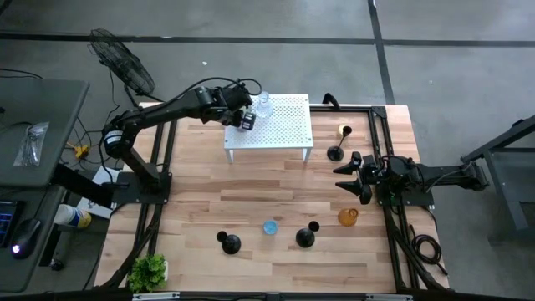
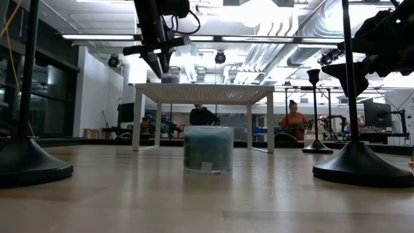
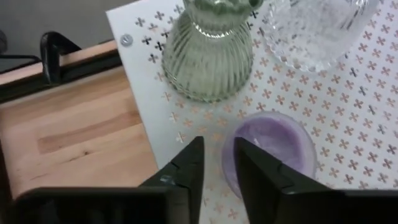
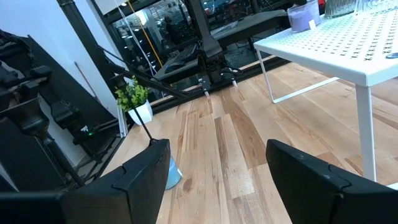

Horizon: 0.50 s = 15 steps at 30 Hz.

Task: Pick & Place candle stick holders
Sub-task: Put the orange glass candle holder on the shelf aligned with the other glass candle holders

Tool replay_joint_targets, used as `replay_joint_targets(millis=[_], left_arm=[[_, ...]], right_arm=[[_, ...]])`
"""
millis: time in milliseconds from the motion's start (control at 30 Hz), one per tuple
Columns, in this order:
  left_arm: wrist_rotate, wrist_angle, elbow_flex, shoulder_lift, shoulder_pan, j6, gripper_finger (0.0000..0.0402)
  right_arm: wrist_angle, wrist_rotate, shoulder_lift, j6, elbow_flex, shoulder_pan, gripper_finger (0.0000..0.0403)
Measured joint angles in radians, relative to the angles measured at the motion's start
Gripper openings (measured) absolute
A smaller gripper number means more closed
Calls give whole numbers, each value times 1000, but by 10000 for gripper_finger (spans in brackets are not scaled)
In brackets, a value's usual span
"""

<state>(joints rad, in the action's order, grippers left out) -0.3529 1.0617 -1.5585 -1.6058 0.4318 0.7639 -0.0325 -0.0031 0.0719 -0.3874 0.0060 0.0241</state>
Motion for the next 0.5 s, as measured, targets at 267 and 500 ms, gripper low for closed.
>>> replay_joint_targets(millis=[267, 500], left_arm=[[-72, -24, 0, 6, -9, -12, 133], [-106, -67, 0, 61, -42, -121, 134]], right_arm=[[0, 0, 0, 0, 0, 0, 260], [0, 0, 0, 0, 0, 0, 260]])
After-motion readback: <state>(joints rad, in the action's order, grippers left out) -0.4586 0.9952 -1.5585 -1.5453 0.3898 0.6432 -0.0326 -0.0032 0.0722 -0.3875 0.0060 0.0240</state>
